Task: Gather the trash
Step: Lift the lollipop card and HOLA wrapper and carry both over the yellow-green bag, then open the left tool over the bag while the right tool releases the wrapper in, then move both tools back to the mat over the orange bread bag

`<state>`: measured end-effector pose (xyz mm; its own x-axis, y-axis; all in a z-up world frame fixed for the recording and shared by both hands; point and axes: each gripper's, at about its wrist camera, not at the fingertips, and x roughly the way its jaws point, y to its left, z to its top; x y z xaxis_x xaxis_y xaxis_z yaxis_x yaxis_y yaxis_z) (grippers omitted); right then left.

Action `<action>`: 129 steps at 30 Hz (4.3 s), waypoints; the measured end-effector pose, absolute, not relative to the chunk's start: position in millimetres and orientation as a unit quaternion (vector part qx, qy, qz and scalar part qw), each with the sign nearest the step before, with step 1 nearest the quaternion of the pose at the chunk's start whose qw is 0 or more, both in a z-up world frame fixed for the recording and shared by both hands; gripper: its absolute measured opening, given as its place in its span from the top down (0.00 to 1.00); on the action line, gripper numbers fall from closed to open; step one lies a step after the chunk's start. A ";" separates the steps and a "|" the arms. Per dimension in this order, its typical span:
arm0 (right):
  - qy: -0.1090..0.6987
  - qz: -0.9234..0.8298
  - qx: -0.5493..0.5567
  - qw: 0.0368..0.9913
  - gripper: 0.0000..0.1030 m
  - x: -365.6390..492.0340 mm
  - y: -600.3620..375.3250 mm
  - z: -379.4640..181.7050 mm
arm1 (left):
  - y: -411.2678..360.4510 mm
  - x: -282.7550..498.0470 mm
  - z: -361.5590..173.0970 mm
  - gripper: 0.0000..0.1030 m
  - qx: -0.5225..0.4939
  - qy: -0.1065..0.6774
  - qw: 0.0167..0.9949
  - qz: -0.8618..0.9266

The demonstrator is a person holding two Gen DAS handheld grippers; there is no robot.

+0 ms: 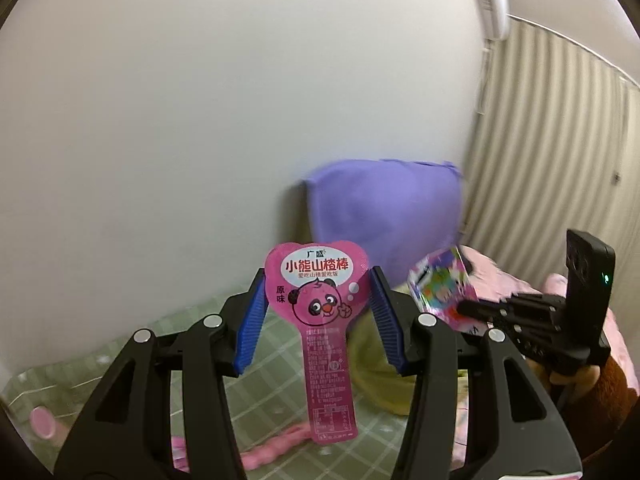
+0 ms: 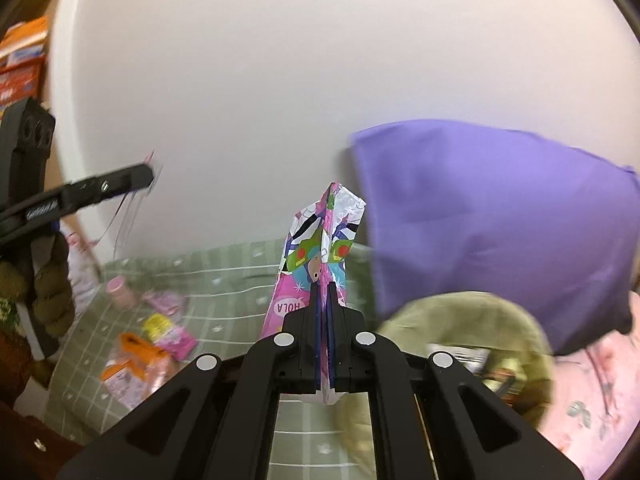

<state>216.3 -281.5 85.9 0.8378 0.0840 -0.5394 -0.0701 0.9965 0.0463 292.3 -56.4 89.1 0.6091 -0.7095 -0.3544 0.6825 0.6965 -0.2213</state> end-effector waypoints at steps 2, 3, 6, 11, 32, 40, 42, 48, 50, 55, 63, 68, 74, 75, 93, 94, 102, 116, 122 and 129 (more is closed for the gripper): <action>0.276 0.016 0.017 0.961 0.96 205.7 -296.8 91.2 | -74.7 289.8 88.9 0.54 -0.029 0.215 0.885 -0.412; 0.272 -0.002 0.021 0.962 0.96 198.4 -306.9 94.1 | -80.5 286.7 88.7 0.54 -0.028 0.217 0.880 -0.421; 0.267 -0.048 0.037 0.962 0.96 177.7 -335.0 99.5 | -107.6 281.4 85.0 0.54 -0.024 0.226 0.860 -0.456; 0.269 -0.101 0.059 0.956 0.96 149.5 -368.3 100.6 | -161.3 274.6 77.5 0.54 -0.013 0.242 0.822 -0.516; 0.391 -0.094 0.093 0.911 0.96 192.6 -426.3 7.7 | -311.0 322.5 -60.0 0.55 0.125 0.394 0.739 -0.532; 0.420 -0.072 0.071 0.902 0.96 230.8 -422.6 -26.8 | -302.0 344.9 -53.5 0.55 0.094 0.397 0.742 -0.532; 0.420 -0.078 0.070 0.901 0.96 230.3 -423.1 -29.0 | -297.7 344.3 -46.0 0.55 0.077 0.395 0.740 -0.539; 0.404 -0.090 0.086 0.906 0.96 217.5 -428.2 -25.4 | -304.1 342.4 -31.7 0.55 0.063 0.384 0.740 -0.548; 0.403 -0.093 0.086 0.907 0.96 215.1 -429.2 -24.3 | -309.2 343.1 -28.9 0.55 0.056 0.382 0.738 -0.554; 0.395 -0.102 0.096 0.908 0.96 209.9 -435.8 -22.3 | -314.4 351.1 -25.3 0.55 0.039 0.385 0.733 -0.559; 0.377 -0.105 0.105 0.914 0.94 203.2 -437.7 -16.9 | -320.8 354.1 -12.4 0.41 0.010 0.388 0.725 -0.568; 0.374 -0.100 0.100 0.917 0.65 200.9 -432.4 -12.6 | -300.0 349.6 7.6 0.38 0.002 0.368 0.755 -0.544; 0.349 -0.091 0.096 0.928 0.63 197.6 -423.0 3.0 | -252.6 342.6 24.3 0.38 -0.020 0.351 0.788 -0.506; 0.345 -0.089 0.095 0.929 0.63 196.2 -420.4 5.5 | -240.0 340.7 26.7 0.38 -0.021 0.344 0.797 -0.496; 0.343 0.172 0.040 0.923 0.41 242.4 -279.8 6.4 | 32.8 306.8 -13.9 0.37 -0.030 0.341 0.914 -0.220; 0.345 0.186 0.027 0.919 0.41 245.8 -267.7 3.3 | 47.9 303.8 -18.0 0.37 -0.039 0.345 0.916 -0.202; 0.368 0.260 -0.006 0.893 0.41 269.1 -197.6 -17.2 | 140.9 276.9 -39.4 0.37 -0.110 0.363 0.921 -0.084; 0.414 0.413 -0.103 0.804 0.41 272.2 -66.2 -67.3 | 178.2 226.1 -52.6 0.37 -0.109 0.391 0.913 -0.038; 0.395 0.438 -0.171 0.790 0.41 276.7 -20.6 -81.9 | 186.2 211.1 -50.2 0.37 -0.104 0.397 0.911 -0.027; 0.441 0.449 -0.185 0.755 0.41 270.5 -2.3 -119.1 | 182.9 198.0 -54.1 0.37 -0.080 0.406 0.910 -0.025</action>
